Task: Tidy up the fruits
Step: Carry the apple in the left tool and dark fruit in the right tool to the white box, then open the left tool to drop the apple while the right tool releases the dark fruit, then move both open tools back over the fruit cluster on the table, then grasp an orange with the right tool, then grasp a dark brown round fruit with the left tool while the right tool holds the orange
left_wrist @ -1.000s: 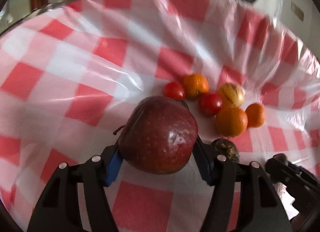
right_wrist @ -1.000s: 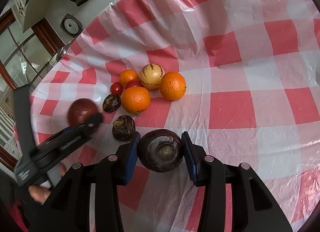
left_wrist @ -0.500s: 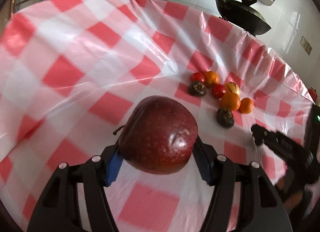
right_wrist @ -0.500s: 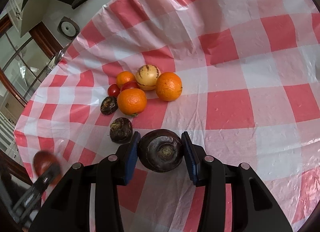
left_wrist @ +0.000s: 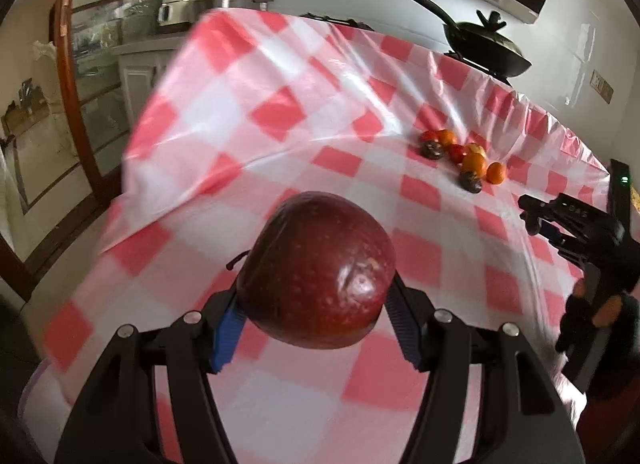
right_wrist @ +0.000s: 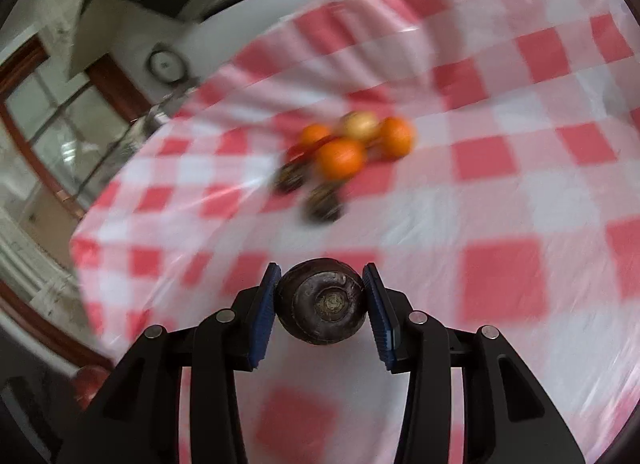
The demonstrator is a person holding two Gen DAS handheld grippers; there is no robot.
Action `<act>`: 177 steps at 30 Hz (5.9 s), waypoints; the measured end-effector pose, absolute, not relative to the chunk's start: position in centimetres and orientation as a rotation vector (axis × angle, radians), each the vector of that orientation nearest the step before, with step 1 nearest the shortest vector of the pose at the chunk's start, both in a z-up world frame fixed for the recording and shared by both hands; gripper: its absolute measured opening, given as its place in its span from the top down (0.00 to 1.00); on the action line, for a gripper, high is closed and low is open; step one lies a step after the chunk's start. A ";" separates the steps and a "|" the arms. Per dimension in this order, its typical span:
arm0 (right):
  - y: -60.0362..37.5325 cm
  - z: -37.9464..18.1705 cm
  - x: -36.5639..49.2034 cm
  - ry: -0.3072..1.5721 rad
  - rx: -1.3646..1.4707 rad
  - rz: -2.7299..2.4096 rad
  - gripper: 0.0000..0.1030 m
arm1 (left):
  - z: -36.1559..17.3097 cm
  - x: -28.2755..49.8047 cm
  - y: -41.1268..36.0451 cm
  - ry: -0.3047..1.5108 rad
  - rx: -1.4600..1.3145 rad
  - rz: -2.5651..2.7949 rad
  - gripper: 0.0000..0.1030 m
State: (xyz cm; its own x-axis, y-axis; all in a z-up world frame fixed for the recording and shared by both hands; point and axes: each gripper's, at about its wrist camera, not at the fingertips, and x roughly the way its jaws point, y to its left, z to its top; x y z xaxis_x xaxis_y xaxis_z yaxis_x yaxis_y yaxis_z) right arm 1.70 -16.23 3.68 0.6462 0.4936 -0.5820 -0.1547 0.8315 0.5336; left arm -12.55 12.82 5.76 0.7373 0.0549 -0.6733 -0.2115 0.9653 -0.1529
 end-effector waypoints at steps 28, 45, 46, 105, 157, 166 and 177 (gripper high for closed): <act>10.3 4.6 -21.8 0.831 -0.092 0.925 0.59 | 2.1 -34.5 25.7 0.677 -0.298 0.376 0.38; 21.9 -9.4 -35.7 1.031 -0.774 1.221 0.59 | -9.6 -39.8 31.9 1.014 -0.352 0.530 0.38; 22.1 -10.1 -36.1 1.042 -0.806 1.228 0.59 | -10.2 -39.9 32.0 1.041 -0.355 0.530 0.38; -13.8 7.1 -8.0 0.703 -0.004 0.440 0.16 | 5.0 -1.9 5.1 0.766 -0.036 0.097 0.02; -24.8 1.5 8.8 0.759 0.461 0.089 0.65 | 1.6 7.5 2.5 0.854 -0.334 -0.110 0.02; -24.5 1.8 9.0 0.751 0.476 0.135 0.65 | 2.0 9.2 -0.5 0.862 -0.204 -0.100 0.02; -24.4 1.7 9.0 0.753 0.478 0.151 0.65 | 0.9 16.2 -6.4 0.921 -0.063 -0.093 0.31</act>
